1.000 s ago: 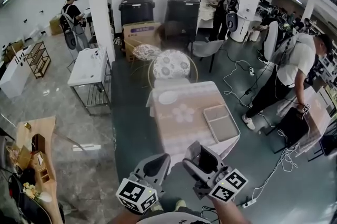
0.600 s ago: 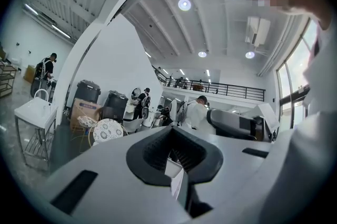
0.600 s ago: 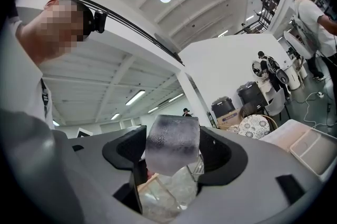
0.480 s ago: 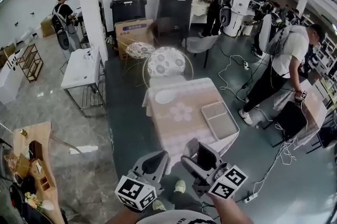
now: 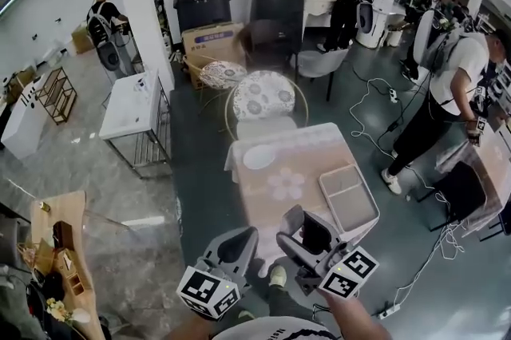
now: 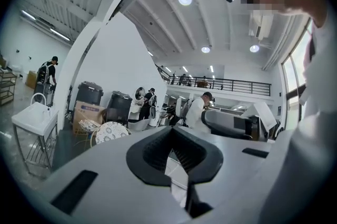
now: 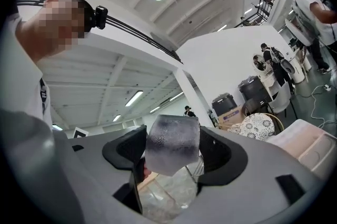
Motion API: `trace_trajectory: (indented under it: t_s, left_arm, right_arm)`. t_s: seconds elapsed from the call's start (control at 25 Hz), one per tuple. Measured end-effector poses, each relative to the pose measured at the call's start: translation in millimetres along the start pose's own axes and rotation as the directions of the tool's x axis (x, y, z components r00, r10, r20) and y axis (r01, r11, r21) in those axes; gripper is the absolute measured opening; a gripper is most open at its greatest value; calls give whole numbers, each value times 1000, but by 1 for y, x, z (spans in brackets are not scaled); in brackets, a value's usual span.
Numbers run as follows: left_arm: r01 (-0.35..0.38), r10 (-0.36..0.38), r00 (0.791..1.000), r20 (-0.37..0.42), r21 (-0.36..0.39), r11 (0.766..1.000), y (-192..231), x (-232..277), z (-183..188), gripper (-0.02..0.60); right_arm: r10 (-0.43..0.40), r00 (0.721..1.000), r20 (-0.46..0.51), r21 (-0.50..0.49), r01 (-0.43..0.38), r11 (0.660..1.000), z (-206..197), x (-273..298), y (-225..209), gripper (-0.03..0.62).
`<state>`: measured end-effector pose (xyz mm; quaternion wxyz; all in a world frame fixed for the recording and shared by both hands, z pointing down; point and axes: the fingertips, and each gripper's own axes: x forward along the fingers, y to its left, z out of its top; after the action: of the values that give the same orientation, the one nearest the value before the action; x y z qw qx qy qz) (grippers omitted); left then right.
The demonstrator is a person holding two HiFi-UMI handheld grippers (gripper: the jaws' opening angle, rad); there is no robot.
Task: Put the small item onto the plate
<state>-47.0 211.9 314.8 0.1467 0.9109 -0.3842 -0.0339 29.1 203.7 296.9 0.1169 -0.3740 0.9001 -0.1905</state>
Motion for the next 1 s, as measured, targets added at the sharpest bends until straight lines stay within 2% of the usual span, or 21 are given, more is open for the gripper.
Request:
trace_trajectory:
  t_s: [0.44,0.76,1.0]
  left_arm:
    - [-99,99,995,12,-24,995,52,114,17,5]
    - [-127,127,992,-10,-11,992,93,161,16,5]
    - [-104,104,994,-22,-12,994,135,191,3,5]
  right_arm:
    - [92,994,-52,27,-91,996,35,57,-103,327]
    - [92,991,-95,49,-88,995,28,93,-148,327]
    - [48,991,-124,41,-43,998,11,131,-181,327]
